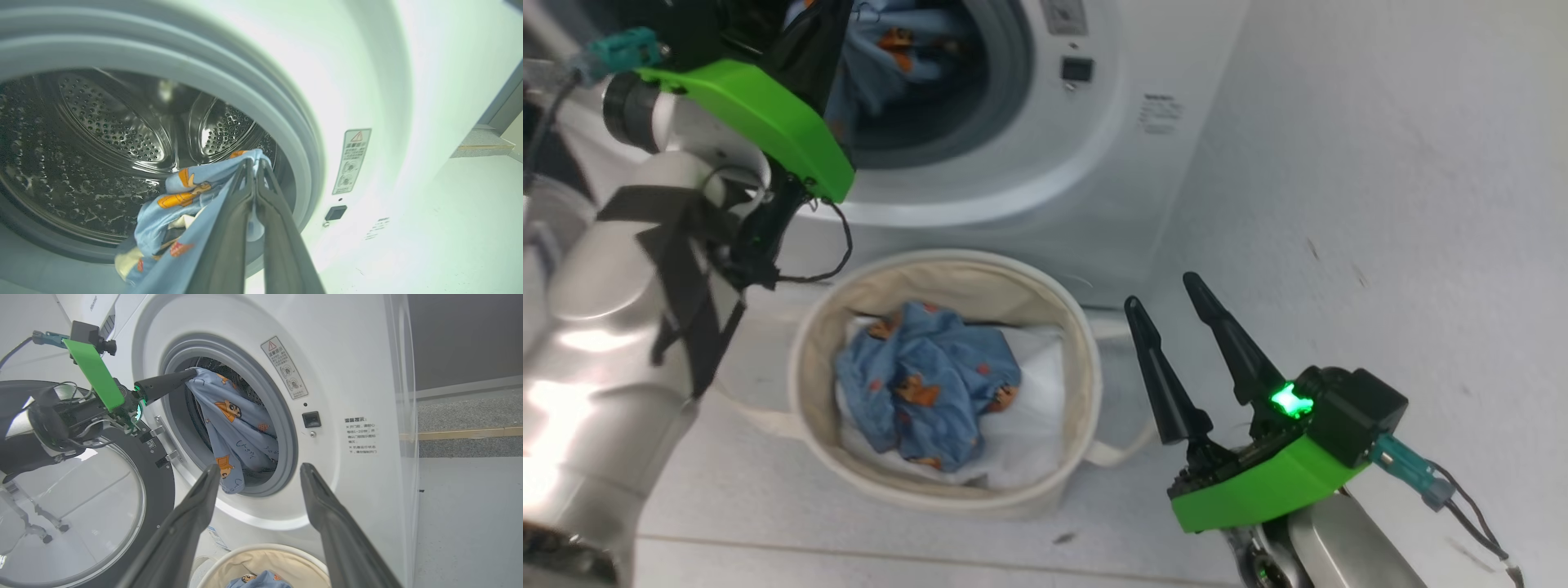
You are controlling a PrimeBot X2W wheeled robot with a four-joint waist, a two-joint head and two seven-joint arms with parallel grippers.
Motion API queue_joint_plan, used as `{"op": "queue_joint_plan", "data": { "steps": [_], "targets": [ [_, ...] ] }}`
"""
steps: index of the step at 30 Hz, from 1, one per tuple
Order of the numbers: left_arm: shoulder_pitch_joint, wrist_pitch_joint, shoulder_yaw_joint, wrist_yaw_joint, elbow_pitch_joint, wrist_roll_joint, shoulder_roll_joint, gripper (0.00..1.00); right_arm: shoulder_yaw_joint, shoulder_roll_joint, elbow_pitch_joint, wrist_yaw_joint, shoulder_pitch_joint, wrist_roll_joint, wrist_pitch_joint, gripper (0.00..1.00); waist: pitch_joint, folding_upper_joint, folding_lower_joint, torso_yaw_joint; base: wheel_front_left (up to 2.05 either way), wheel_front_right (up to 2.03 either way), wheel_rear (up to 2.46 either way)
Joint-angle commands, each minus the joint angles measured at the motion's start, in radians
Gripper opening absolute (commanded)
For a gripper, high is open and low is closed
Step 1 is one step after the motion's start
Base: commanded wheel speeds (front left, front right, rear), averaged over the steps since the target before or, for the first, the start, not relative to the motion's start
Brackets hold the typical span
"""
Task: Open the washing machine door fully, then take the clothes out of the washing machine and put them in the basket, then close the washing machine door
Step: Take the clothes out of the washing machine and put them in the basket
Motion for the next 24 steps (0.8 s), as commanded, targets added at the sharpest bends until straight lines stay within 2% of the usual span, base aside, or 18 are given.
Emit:
{"op": "queue_joint_plan", "data": {
  "steps": [1,3,7,11,12,17,24],
  "targets": [
    [-0.021,0.051,0.036,-0.001,-0.118,-0.029,0.073,0.0,0.018,0.005,-0.025,0.007,0.012,0.011,-0.005,1.0,-0.075,0.0,0.0,0.068,0.0,0.0,0.0],
    [0.0,0.117,0.046,0.027,-0.237,-0.06,0.095,0.0,0.014,0.005,-0.018,0.007,0.021,0.015,-0.005,1.0,-0.1,0.0,0.0,0.089,0.0,0.0,0.0],
    [0.033,0.233,0.074,0.122,-0.489,-0.102,0.148,0.0,-0.002,0.005,-0.014,0.007,0.037,0.013,-0.005,1.0,-0.128,0.0,0.0,0.119,0.0,0.0,0.0],
    [0.06,0.299,0.124,0.212,-0.7,-0.137,0.202,0.0,-0.035,0.005,-0.023,0.007,0.044,0.005,-0.005,1.0,-0.143,0.0,0.0,0.125,0.0,0.0,0.0],
    [0.06,0.299,0.124,0.212,-0.7,-0.137,0.202,0.0,-0.035,0.005,-0.023,0.007,0.044,0.005,-0.005,1.0,-0.143,0.0,0.0,0.125,0.0,0.0,0.0],
    [0.109,0.353,0.148,0.282,-0.849,-0.162,0.245,0.0,-0.062,0.005,-0.026,0.007,0.059,-0.003,-0.005,1.0,-0.16,0.0,0.0,0.121,0.0,0.0,0.0],
    [0.208,0.357,0.143,0.313,-0.89,-0.174,0.271,0.0,-0.058,0.005,-0.026,0.007,0.067,-0.005,-0.005,1.0,-0.162,0.0,0.0,0.097,0.0,0.0,0.0]
  ]
}}
